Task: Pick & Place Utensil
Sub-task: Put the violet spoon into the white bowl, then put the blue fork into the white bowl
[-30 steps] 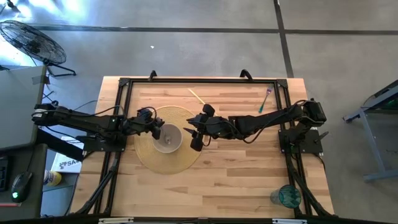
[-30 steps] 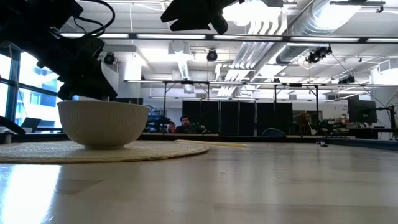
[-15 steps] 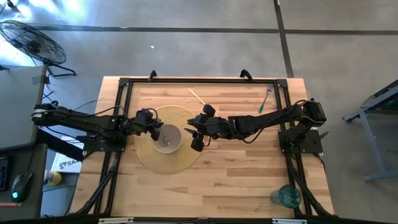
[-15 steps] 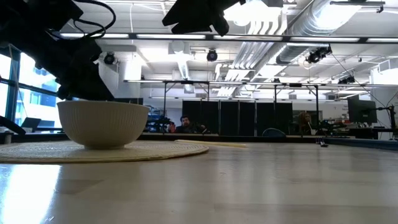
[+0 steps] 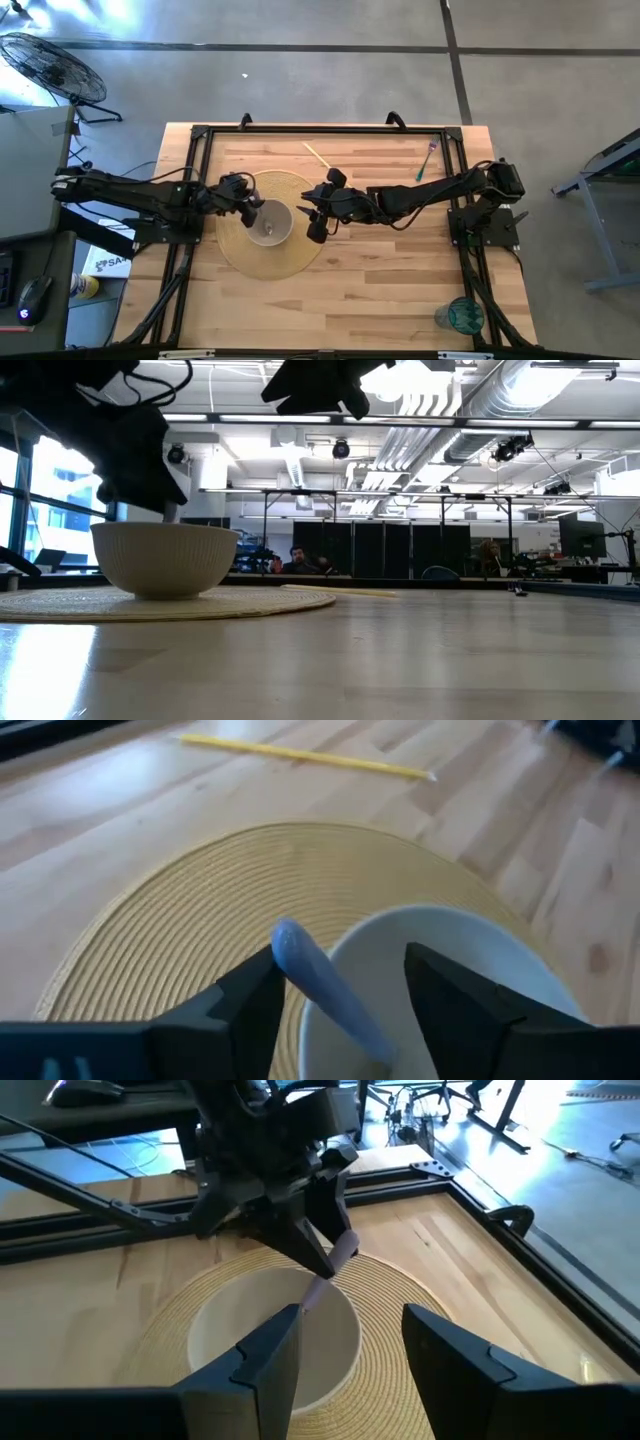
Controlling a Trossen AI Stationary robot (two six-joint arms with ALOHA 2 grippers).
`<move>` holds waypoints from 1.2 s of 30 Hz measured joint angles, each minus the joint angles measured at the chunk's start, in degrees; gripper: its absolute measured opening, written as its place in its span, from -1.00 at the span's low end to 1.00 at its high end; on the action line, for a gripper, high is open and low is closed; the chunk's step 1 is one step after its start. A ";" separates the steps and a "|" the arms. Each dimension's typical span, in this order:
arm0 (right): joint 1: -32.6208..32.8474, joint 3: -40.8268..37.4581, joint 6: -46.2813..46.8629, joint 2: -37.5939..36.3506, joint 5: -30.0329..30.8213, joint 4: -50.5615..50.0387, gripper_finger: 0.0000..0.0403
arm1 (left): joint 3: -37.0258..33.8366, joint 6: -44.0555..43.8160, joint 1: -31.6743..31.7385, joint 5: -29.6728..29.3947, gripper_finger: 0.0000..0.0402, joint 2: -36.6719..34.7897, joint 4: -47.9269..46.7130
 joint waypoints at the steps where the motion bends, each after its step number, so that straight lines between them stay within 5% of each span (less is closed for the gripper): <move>1: 0.00 0.00 -0.01 0.00 -0.32 -0.02 -0.16 | 0.86 -0.06 0.00 0.48 0.04 0.01 -2.07; 22: -0.51 0.00 -1.70 -0.14 -0.72 -1.22 -0.16 | 3.33 -0.58 0.00 5.94 0.11 -0.08 -12.50; 32: -3.91 0.02 -0.17 -4.76 -2.19 -9.30 -0.16 | 11.17 0.26 0.00 5.64 0.11 -0.77 -22.32; 36: -6.82 0.02 2.01 -6.47 0.68 -20.36 -0.16 | 12.95 0.76 0.00 5.36 0.11 -0.79 -24.86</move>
